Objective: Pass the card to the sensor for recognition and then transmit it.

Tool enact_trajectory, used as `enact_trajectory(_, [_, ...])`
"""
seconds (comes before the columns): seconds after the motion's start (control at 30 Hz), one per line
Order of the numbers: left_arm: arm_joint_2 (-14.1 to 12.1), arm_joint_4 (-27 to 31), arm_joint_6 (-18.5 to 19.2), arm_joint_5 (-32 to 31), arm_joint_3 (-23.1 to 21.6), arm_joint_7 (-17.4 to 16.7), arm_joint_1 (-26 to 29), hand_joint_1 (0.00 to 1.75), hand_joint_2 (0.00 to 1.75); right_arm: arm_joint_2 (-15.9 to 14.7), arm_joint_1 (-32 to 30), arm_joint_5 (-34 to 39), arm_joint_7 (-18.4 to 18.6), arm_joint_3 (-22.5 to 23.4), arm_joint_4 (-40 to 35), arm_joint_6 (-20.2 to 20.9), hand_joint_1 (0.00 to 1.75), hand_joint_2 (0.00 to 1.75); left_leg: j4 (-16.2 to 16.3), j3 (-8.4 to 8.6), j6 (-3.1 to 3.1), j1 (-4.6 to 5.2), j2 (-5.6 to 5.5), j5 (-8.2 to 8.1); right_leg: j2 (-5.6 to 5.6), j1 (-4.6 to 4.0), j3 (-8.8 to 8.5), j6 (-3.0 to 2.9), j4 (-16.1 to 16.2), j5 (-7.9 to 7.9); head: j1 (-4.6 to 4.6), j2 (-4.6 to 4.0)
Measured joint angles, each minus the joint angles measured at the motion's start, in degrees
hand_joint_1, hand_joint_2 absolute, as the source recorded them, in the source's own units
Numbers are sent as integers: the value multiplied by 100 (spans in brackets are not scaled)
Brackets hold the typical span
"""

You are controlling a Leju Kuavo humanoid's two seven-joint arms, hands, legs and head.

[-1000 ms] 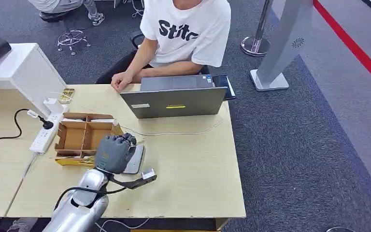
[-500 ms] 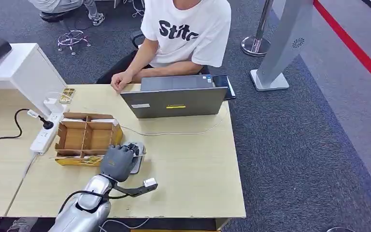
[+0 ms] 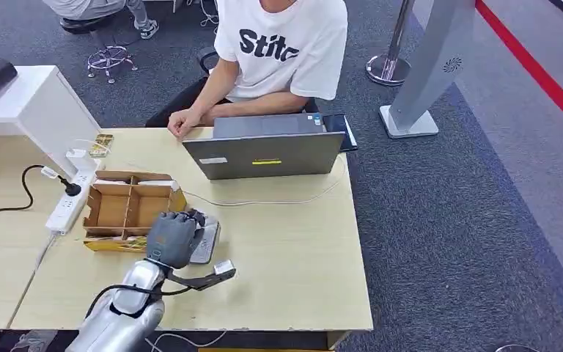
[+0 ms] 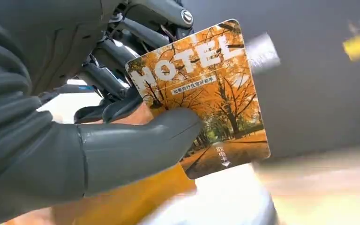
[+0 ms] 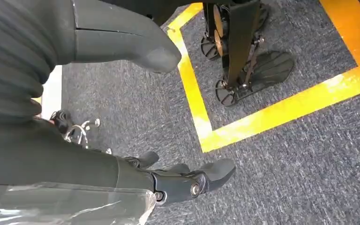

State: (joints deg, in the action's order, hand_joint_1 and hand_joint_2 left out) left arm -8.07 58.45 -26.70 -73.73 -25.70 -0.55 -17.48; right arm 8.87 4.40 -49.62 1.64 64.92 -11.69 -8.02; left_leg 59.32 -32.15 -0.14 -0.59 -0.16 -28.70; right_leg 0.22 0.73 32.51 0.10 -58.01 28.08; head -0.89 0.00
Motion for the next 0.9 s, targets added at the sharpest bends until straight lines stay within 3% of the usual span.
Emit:
enact_trajectory(0.27, [-501, 928, 12, 486, 660, 107, -268, 175, 175, 0, -21, -15, -33, 2, 0, -11, 0, 175, -1, 2, -2, -1, 1, 2, 0, -1, 1, -2, -5, -1, 0, -2])
enact_trajectory(0.5, [-835, 1077, 85, 711, 1128, 131, -296, 175, 175, 0, -26, -52, -44, 2, 0, 2, 0, 175, -1, 1, -6, -1, 9, 4, 9, -1, 2, -4, -6, -2, 2, 0])
enact_trajectory(0.9, [-970, 1026, -3, 687, 1493, 243, -271, 175, 175, 0, -20, -81, -48, 2, 0, 24, 0, 175, -1, -2, -6, 0, 5, 4, 3, 0, 2, -5, -6, -2, 2, 0])
